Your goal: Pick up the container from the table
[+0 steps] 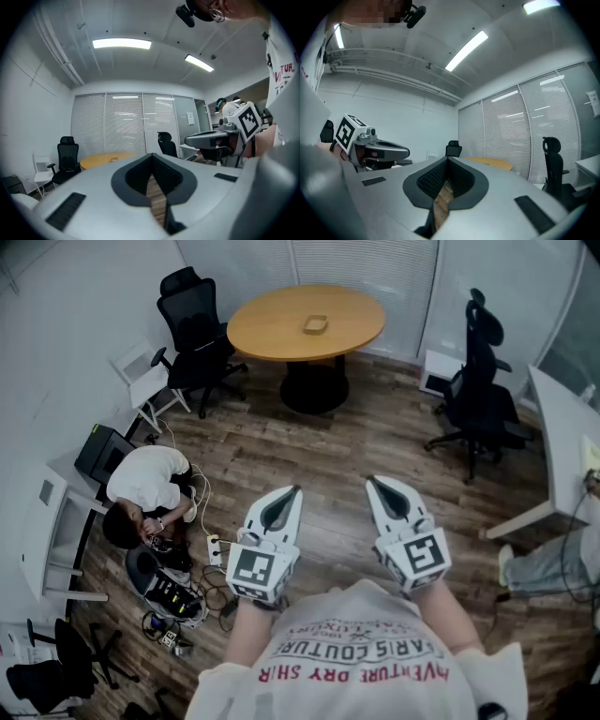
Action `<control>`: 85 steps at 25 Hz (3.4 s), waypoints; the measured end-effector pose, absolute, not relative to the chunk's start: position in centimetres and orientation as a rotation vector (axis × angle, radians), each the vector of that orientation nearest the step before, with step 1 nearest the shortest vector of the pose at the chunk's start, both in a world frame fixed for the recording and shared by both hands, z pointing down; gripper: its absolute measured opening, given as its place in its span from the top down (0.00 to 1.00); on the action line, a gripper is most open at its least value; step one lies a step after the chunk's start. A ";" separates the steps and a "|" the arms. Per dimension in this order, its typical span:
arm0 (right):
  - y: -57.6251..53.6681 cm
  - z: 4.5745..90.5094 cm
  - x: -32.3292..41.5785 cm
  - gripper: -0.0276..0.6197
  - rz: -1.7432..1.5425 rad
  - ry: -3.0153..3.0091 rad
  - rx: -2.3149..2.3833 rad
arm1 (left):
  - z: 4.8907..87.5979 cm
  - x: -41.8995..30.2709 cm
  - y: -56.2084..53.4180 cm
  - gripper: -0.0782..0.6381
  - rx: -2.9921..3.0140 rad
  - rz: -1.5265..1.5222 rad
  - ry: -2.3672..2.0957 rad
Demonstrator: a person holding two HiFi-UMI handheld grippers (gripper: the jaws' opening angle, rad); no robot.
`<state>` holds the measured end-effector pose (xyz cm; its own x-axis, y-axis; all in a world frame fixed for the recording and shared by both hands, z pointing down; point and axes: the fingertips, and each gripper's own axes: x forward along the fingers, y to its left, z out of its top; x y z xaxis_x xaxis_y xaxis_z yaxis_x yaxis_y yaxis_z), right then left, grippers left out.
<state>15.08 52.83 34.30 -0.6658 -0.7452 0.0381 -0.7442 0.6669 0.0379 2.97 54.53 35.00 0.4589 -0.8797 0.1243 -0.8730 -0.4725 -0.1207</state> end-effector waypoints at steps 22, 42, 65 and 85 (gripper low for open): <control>50.1 38.3 12.9 0.97 0.150 -2.728 1.275 | 36.8 0.2 52.8 0.89 -2.748 -0.162 1.651; 30.1 42.4 14.2 0.97 0.365 -2.732 1.183 | 39.5 -0.4 34.5 0.89 -2.682 -0.222 1.841; 0.8 44.6 11.5 0.97 0.220 -2.638 1.132 | 40.6 -2.5 5.0 0.89 -2.652 -0.341 1.772; -23.4 47.0 -0.9 0.97 0.254 -2.448 1.414 | 42.9 -15.2 -21.9 0.89 -2.931 -0.318 1.417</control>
